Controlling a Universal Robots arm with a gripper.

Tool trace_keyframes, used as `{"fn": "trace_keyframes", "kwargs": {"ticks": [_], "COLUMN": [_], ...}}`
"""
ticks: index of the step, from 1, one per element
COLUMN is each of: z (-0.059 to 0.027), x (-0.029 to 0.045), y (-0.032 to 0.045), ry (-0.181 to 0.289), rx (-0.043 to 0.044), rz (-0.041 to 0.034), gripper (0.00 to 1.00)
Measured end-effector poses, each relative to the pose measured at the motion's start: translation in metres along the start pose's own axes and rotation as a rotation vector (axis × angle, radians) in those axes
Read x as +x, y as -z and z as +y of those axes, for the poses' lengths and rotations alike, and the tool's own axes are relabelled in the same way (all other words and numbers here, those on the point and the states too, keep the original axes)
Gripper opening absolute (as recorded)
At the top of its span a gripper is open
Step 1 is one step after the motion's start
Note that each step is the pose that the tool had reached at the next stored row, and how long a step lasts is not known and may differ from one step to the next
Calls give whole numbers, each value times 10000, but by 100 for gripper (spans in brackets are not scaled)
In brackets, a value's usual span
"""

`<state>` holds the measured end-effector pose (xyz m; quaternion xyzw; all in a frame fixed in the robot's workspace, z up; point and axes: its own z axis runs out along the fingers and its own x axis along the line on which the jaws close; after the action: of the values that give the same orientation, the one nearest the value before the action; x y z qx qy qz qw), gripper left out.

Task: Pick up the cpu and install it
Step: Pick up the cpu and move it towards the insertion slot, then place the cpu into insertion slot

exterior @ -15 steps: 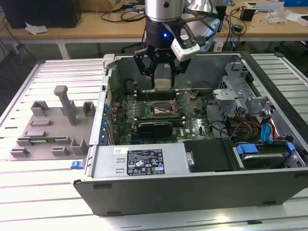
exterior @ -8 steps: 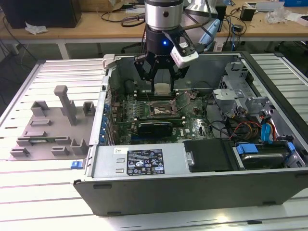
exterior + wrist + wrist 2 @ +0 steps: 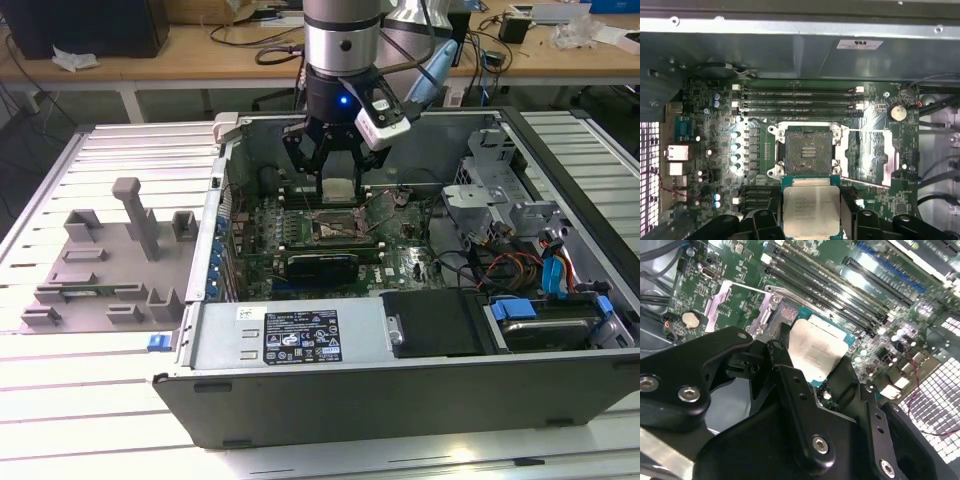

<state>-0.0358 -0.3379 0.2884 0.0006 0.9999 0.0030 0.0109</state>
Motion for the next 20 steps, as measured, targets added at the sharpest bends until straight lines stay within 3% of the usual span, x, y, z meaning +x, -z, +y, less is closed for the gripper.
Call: {"fn": "trace_keyframes", "kwargs": {"ticks": [11, 20], "z": [65, 66], "x": [4, 5], "y": [-311, -328], "ry": [245, 249], "rx": [-7, -3], "rz": [-22, -21], "gripper": [55, 55]}}
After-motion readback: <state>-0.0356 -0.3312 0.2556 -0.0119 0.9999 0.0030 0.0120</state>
